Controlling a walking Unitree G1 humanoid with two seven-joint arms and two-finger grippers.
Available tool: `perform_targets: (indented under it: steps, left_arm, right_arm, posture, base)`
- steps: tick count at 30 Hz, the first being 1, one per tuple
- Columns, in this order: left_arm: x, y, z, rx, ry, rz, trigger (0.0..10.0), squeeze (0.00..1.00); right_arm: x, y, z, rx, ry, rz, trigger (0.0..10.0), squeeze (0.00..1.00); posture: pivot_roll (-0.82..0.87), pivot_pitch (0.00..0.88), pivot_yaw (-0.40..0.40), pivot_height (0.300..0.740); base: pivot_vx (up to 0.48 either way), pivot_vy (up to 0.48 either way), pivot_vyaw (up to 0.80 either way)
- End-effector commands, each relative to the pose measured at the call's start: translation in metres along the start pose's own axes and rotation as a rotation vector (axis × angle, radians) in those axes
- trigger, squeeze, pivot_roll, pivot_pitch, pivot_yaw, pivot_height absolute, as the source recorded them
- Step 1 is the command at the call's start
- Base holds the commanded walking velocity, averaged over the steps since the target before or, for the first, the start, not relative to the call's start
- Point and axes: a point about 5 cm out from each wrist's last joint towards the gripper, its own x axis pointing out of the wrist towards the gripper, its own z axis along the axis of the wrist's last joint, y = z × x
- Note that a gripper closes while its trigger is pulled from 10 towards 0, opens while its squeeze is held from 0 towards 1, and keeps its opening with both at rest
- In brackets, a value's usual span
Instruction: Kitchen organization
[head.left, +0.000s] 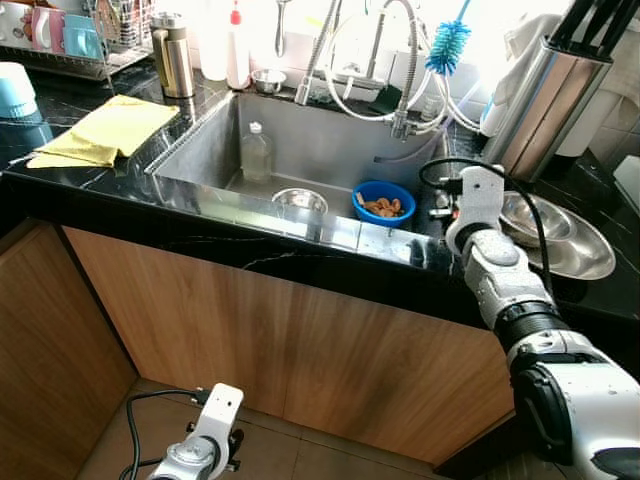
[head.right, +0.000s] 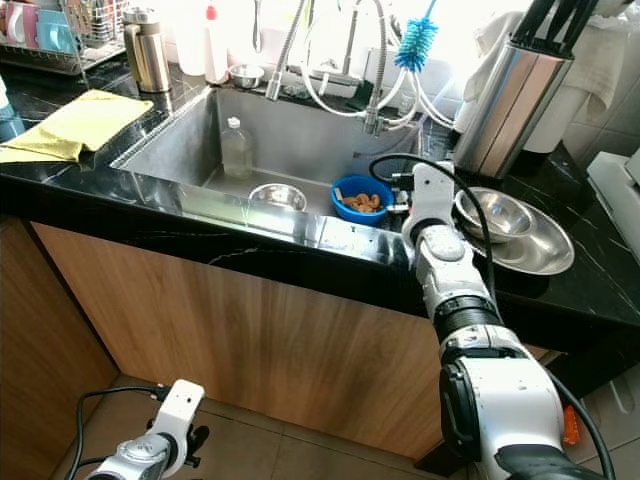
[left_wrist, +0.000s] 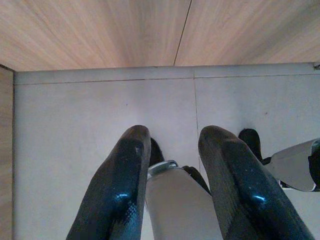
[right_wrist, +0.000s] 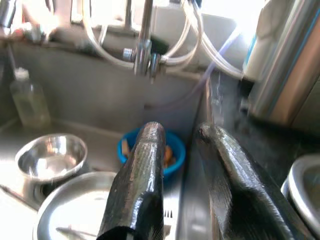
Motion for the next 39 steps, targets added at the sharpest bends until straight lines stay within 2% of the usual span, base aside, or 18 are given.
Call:
perform_targets:
  steps: [1,2,3,4,5,9,12,17,22,23,39]
  left_arm:
    - [0.000,-0.002,-0.004,-0.001,0.008,-0.001,10.0,0.00]
    - [0.000,-0.002,-0.004,0.000,0.008,-0.002,10.0,0.00]
    - [0.000,-0.002,-0.004,0.002,0.009,-0.004,10.0,0.00]
    - [0.000,-0.002,-0.004,0.002,0.009,-0.004,10.0,0.00]
    - [0.000,-0.002,-0.004,0.002,0.010,-0.005,10.0,0.00]
    - [-0.001,-0.002,-0.004,0.004,0.011,-0.007,10.0,0.00]
    - [-0.001,-0.002,-0.005,0.006,0.012,-0.010,10.0,0.00]
    - [-0.001,-0.002,-0.005,0.004,0.013,-0.011,10.0,0.00]
    - [-0.001,-0.002,-0.005,0.002,0.012,-0.008,10.0,0.00]
    - [-0.001,-0.002,-0.005,0.001,0.012,-0.007,10.0,0.00]
    - [-0.001,-0.001,-0.004,-0.006,0.011,-0.003,10.0,0.00]
  right_arm:
    - [-0.007,-0.033,0.025,0.069,-0.126,-0.159,10.0,0.00]
    - [-0.009,-0.037,0.026,0.083,-0.136,-0.184,10.0,0.00]
    - [-0.015,-0.047,0.026,0.115,-0.146,-0.237,10.0,0.05]
    - [-0.015,-0.047,0.026,0.115,-0.146,-0.237,10.0,0.05]
    - [-0.017,-0.053,0.024,0.133,-0.145,-0.264,10.0,1.00]
    - [-0.027,-0.078,0.020,0.177,-0.130,-0.390,10.0,1.00]
    - [-0.032,-0.087,0.016,0.209,-0.115,-0.440,10.0,1.00]
    - [-0.042,-0.092,0.005,0.263,-0.059,-0.504,10.0,1.00]
    - [-0.041,-0.089,0.003,0.270,-0.038,-0.507,10.0,0.99]
    - [-0.041,-0.089,0.002,0.282,-0.030,-0.508,10.0,0.00]
    - [-0.043,-0.103,-0.006,0.514,0.009,-0.635,10.0,0.00]
  posture:
    - [0.25,0.025,-0.143,0.711]
    - [0.25,0.025,-0.143,0.711]
    - [0.25,0.023,-0.143,0.711]
    - [0.25,0.023,-0.143,0.711]
    - [0.24,0.020,-0.143,0.711]
    - [0.24,0.017,-0.143,0.711]
    - [0.24,0.013,-0.143,0.711]
    - [0.25,0.015,-0.143,0.711]
    - [0.25,0.026,-0.138,0.711]
    - [0.25,0.029,-0.137,0.711]
    - [0.25,0.046,-0.134,0.711]
  base:
    - [0.000,0.000,0.00]
    - [0.000,0.000,0.00]
    - [0.000,0.000,0.00]
    - [0.000,0.000,0.00]
    - [0.000,0.000,0.00]
    - [0.000,0.000,0.00]
    - [0.000,0.000,0.00]
    - [0.000,0.000,0.00]
    - [0.000,0.000,0.00]
    - [0.000,0.000,0.00]
    - [0.000,0.000,0.00]
